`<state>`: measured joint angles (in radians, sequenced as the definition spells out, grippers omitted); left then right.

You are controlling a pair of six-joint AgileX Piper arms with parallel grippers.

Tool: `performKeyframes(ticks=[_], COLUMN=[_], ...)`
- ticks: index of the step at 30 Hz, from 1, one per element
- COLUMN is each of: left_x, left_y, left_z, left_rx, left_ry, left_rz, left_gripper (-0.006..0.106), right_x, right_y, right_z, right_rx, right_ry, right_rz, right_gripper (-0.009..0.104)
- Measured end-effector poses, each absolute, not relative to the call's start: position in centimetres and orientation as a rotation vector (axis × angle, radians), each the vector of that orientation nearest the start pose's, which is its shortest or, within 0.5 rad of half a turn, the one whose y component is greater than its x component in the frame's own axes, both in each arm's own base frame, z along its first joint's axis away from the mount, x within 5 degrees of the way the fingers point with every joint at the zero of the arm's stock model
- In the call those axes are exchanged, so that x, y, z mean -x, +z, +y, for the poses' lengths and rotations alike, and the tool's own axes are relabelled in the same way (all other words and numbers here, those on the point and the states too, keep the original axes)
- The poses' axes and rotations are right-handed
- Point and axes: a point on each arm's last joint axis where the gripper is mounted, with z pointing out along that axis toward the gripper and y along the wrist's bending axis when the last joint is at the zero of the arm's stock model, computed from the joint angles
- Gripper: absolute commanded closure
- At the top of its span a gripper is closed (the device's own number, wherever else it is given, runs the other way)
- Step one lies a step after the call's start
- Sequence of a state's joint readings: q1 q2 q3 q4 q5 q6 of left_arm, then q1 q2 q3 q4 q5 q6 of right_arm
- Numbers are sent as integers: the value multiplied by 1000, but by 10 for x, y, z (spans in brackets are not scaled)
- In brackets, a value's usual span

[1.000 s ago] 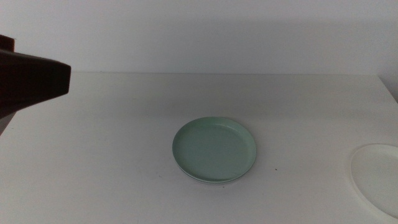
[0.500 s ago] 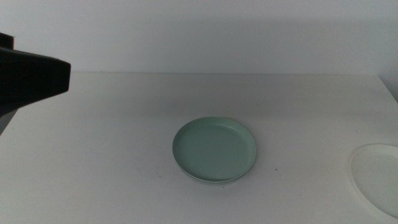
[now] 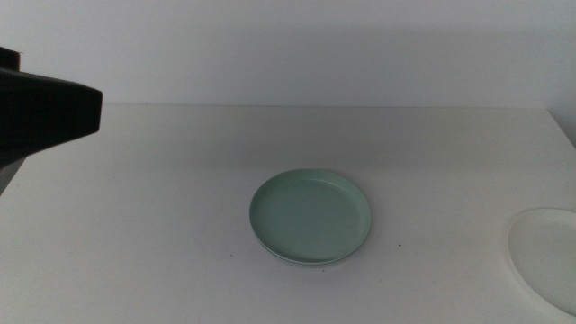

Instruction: Stack the three bowls on top of each other.

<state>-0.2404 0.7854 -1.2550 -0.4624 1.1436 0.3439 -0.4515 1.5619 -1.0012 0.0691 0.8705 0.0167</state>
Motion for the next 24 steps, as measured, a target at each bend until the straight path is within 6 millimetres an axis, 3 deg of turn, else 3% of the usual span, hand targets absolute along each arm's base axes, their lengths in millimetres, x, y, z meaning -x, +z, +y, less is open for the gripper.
performKeyframes(ticks=[8, 13, 16, 20, 23, 24], left_x=[-89, -89, -89, -89, -89, -89], left_y=[459, 459, 459, 459, 459, 459], left_z=[-60, -60, -60, -60, -60, -60], left_rx=[-637, -637, -637, -637, -637, -637], left_ry=[-500, -500, -500, -500, -500, -500], left_rz=[1997, 1997, 1997, 1997, 1997, 1997], left_gripper=[7, 7, 7, 7, 7, 7], right_x=[-275, -279, -281, -284, -285, -284], right_y=[174, 157, 149, 142, 140, 141], right_z=[-133, -136, -137, -138, -139, -140], right_rx=[-746, -762, -769, -790, -782, -786], right_ry=[-30, -37, -32, -12, -20, -19], right_rz=[2954, 2977, 2990, 3000, 3007, 3011], right_gripper=[32, 35, 42, 66, 98, 97])
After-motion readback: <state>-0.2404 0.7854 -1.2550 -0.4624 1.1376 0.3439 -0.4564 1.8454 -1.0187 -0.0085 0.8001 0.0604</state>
